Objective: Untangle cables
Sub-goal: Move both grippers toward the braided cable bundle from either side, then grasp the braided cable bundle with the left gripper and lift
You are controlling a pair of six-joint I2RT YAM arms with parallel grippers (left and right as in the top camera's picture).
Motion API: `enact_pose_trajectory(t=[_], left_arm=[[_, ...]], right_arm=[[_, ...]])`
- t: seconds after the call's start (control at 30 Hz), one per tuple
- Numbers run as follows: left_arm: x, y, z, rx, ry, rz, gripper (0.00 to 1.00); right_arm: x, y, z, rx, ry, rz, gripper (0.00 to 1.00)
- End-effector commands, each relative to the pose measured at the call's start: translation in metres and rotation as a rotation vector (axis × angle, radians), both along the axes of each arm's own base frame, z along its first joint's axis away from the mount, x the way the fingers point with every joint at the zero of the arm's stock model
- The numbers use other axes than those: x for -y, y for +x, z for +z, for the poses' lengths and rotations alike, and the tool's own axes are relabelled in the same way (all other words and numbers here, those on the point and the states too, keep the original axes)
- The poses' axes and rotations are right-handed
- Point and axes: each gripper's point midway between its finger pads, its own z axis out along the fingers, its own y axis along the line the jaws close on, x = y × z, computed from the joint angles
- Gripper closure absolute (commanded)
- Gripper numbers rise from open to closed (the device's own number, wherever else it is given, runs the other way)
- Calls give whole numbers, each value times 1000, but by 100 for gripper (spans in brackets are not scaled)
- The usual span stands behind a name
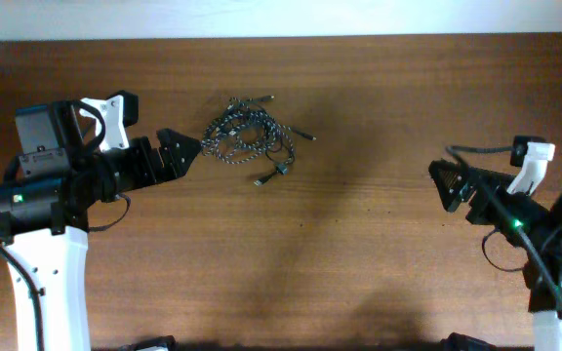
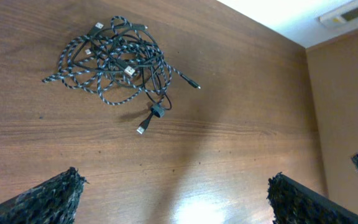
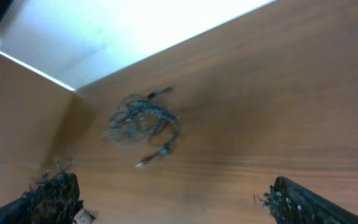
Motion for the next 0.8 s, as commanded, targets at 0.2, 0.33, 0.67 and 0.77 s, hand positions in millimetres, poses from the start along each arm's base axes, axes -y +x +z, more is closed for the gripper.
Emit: enact_pose_trajectory(t=[0.2, 0.33, 0.67, 0.77], left_arm=[[43, 28, -44, -183, 108, 153, 1], [76, 82, -20, -116, 169, 151, 1], [54, 156, -195, -366, 464, 197, 1], [59, 135, -271, -562, 504, 138, 87]], right_arm=[[4, -34, 34, 150, -189, -51, 1], [2, -40, 22, 91, -171, -47, 1], [0, -48, 11, 29, -151, -43, 1], [0, -48, 10, 24, -149, -42, 1]])
